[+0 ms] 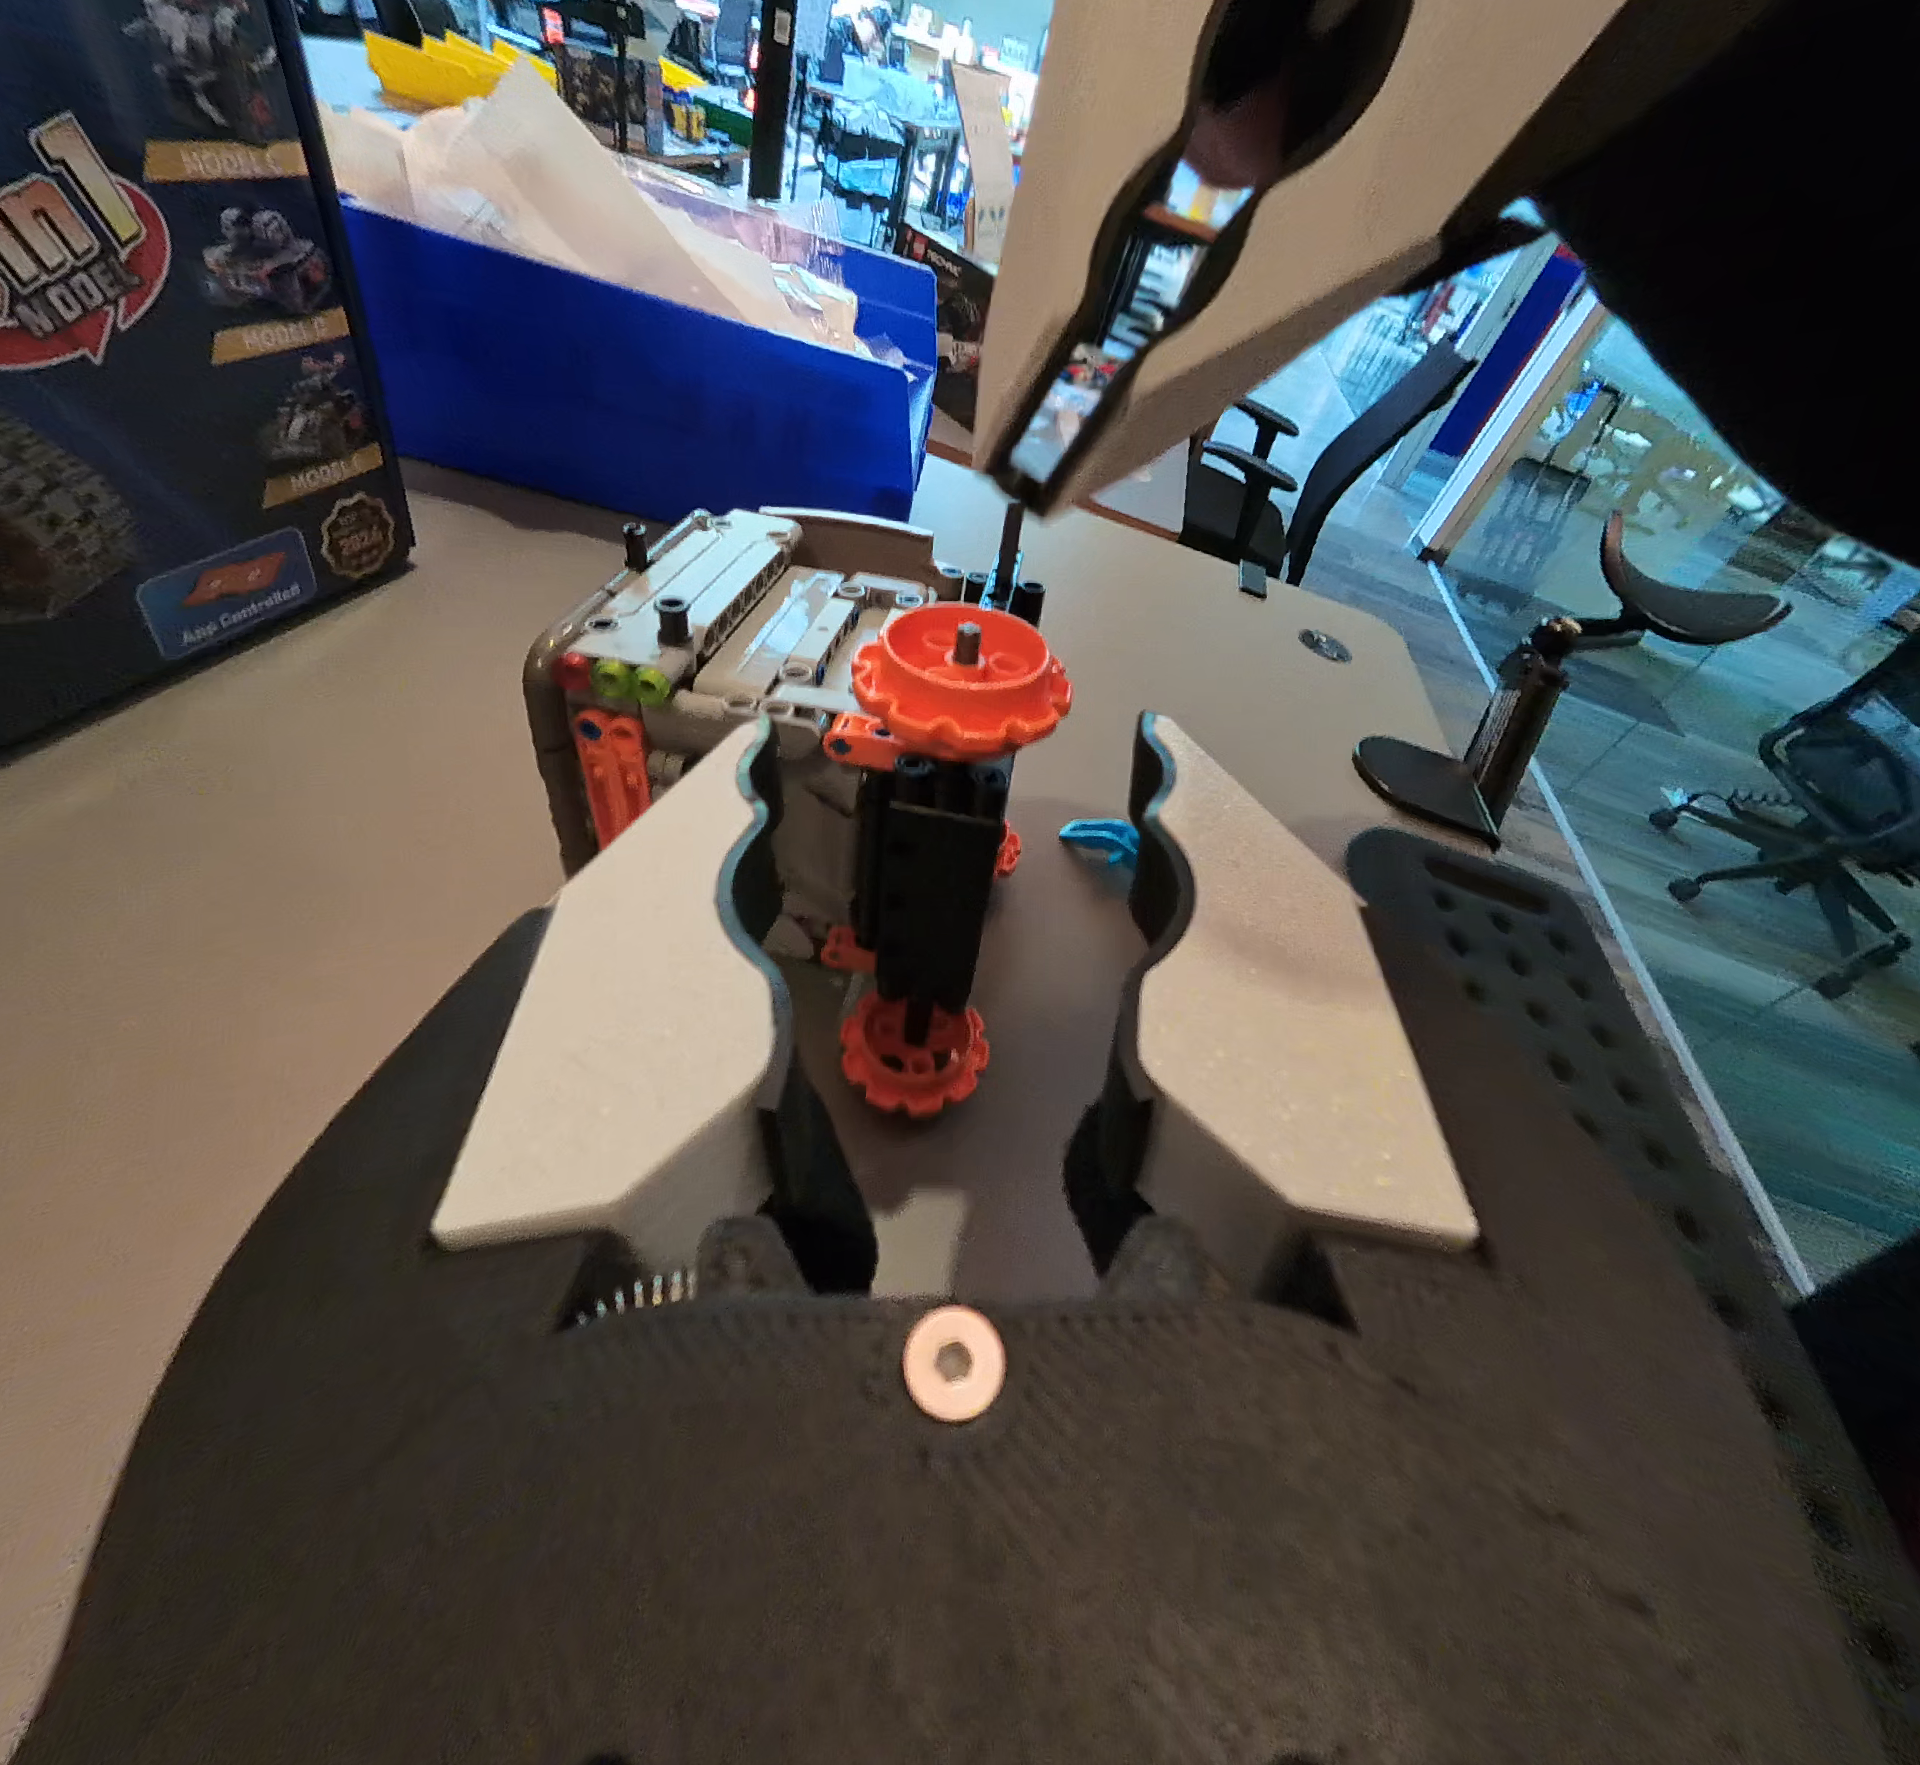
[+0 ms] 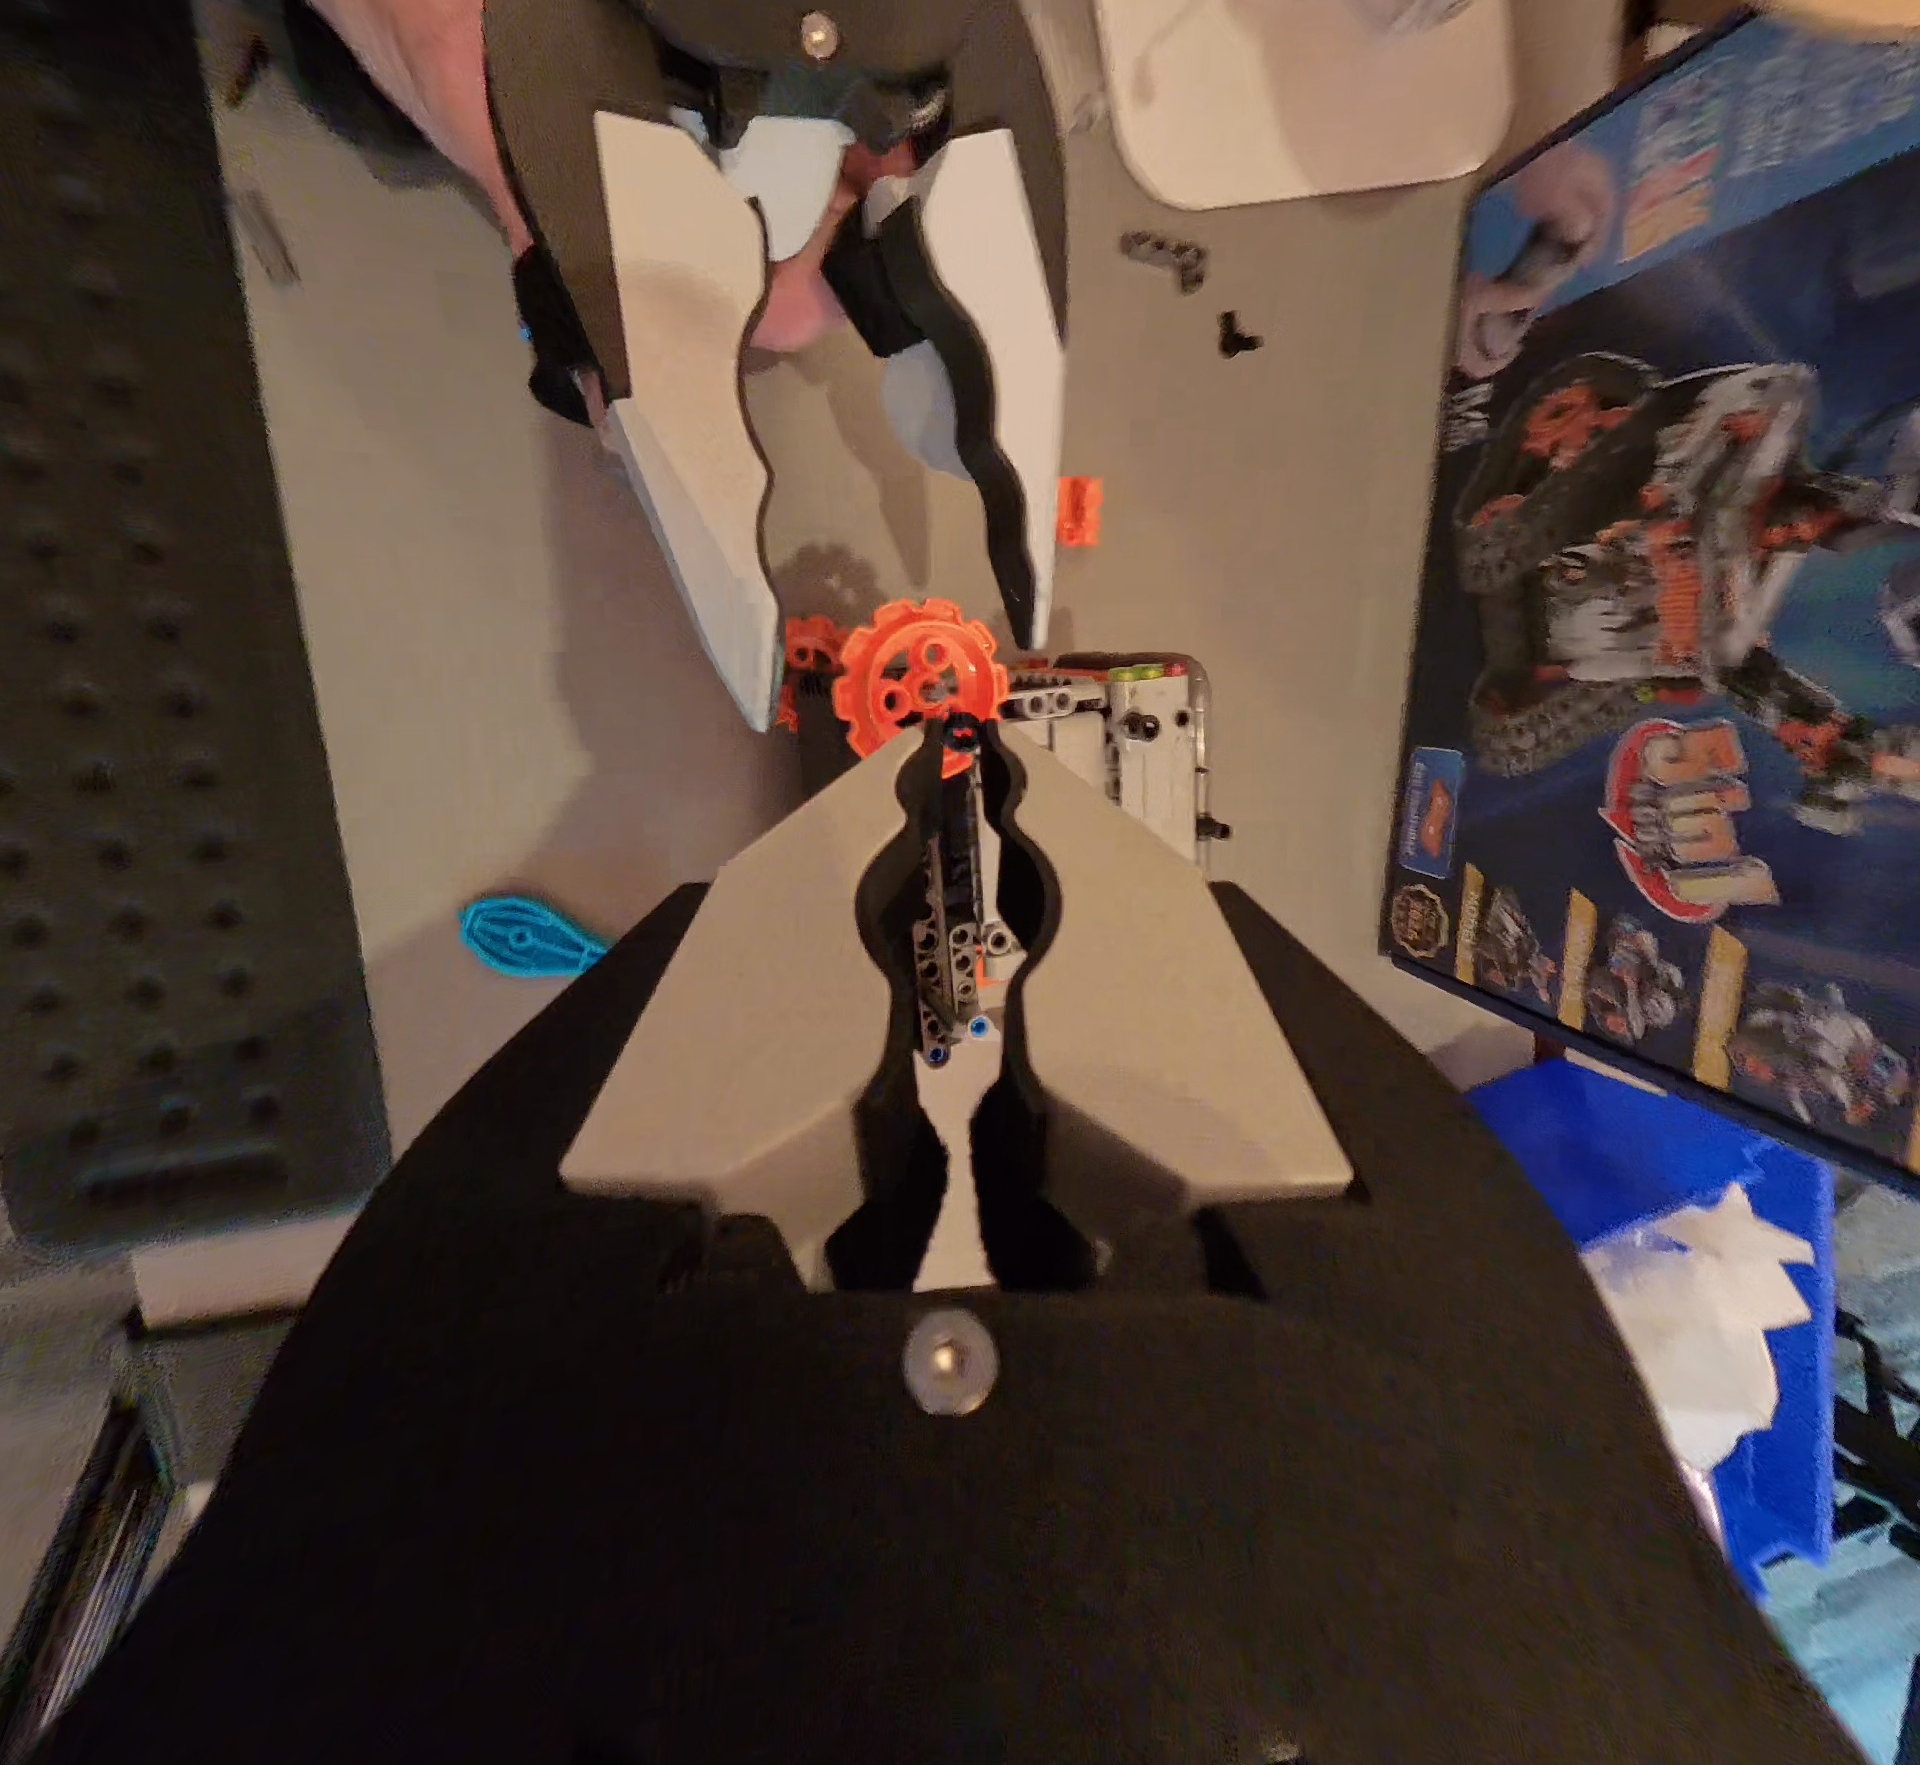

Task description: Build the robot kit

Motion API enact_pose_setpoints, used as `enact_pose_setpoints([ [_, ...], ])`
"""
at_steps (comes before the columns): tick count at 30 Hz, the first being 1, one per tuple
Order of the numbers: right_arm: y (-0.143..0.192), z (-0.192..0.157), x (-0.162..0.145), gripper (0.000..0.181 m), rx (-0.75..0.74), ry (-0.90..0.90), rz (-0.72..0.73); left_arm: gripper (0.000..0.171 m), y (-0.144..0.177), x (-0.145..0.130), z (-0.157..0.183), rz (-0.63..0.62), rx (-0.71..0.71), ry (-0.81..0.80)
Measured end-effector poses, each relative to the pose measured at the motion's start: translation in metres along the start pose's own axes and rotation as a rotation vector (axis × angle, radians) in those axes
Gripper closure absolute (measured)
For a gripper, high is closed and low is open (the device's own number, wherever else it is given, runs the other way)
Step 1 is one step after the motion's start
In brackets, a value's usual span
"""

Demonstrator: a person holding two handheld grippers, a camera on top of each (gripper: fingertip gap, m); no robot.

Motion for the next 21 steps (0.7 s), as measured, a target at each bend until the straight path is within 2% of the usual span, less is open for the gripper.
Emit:
enact_pose_setpoints([
  [7,-0.014,0.004,0.001,0.177,0.126,0.087,-0.096,0.131,-0.009,-0.002,0.001,0.006,-0.028,0.004],
  [21,-0.02,0.007,0.006,0.177,0.208,0.113,-0.131,0.134,-0.011,-0.002,0.002,0.009,-0.043,-0.022],
])
Point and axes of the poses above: each gripper's, where its closed fingertips meet, y back along the fingers, x out of its top, z = x × y across the jaws, the point moved 8 cm from there along y, back along the fingers, and after that the axes turned 1 degree about y, right-handed, at the moved point
